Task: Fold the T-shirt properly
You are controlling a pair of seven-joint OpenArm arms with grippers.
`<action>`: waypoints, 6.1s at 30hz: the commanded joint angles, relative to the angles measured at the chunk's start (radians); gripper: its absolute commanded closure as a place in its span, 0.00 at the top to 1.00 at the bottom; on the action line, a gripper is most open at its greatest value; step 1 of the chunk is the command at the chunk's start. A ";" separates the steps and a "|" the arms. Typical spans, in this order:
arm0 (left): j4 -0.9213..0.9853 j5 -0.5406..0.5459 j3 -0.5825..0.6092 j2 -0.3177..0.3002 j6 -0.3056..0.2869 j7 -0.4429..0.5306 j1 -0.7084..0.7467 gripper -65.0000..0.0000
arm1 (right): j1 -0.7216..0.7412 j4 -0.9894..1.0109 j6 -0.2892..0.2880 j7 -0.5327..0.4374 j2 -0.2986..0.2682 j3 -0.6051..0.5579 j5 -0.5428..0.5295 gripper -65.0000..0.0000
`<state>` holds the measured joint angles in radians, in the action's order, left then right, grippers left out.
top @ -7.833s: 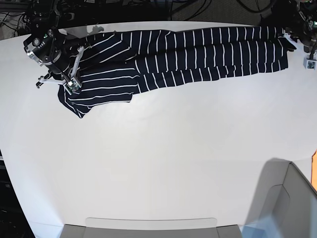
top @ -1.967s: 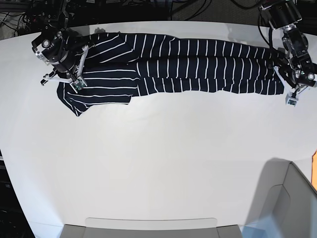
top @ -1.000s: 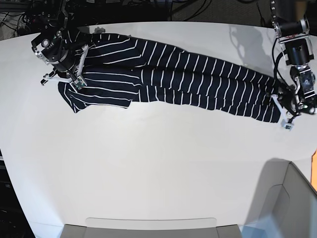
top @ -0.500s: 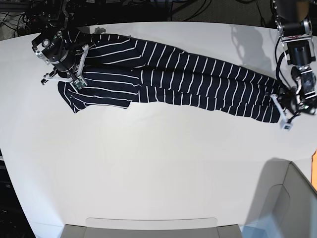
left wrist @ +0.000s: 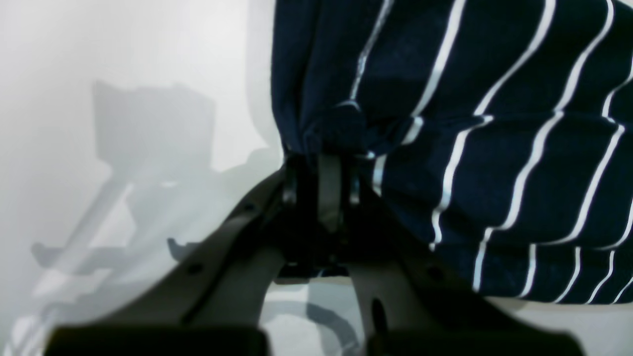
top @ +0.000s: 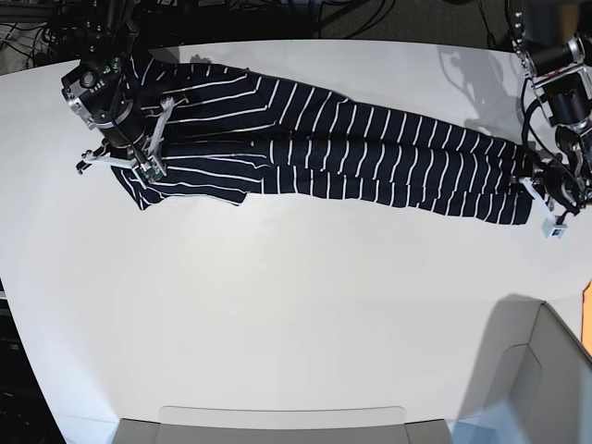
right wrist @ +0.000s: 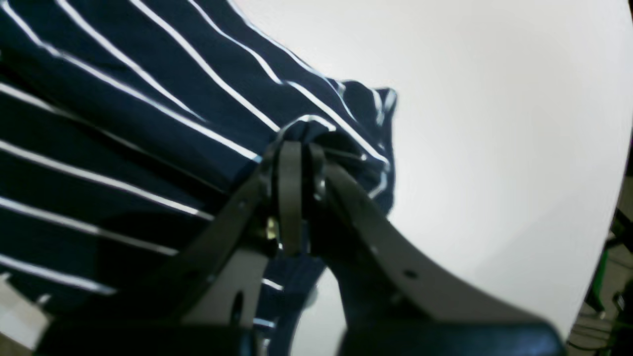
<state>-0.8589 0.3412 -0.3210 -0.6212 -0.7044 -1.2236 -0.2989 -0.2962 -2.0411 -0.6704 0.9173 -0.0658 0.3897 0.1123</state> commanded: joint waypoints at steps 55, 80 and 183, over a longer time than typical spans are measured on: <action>-0.408 0.031 -0.082 -0.064 0.006 -0.173 0.020 0.00 | 0.101 -0.011 -0.028 -0.017 0.093 0.332 0.000 0.47; -1.153 0.325 0.216 0.179 0.006 -0.173 0.367 0.00 | 0.081 -0.008 -0.028 -0.017 0.094 0.220 0.000 0.47; -0.946 0.462 0.383 0.410 0.041 -0.173 0.373 0.00 | 0.067 0.040 -0.028 -0.017 0.105 0.225 0.002 0.47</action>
<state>-1.7901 0.7864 0.0692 -0.2066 -0.6601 -1.4059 0.0837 -0.2337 -1.9827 -0.6865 0.9173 0.0448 0.6121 0.1238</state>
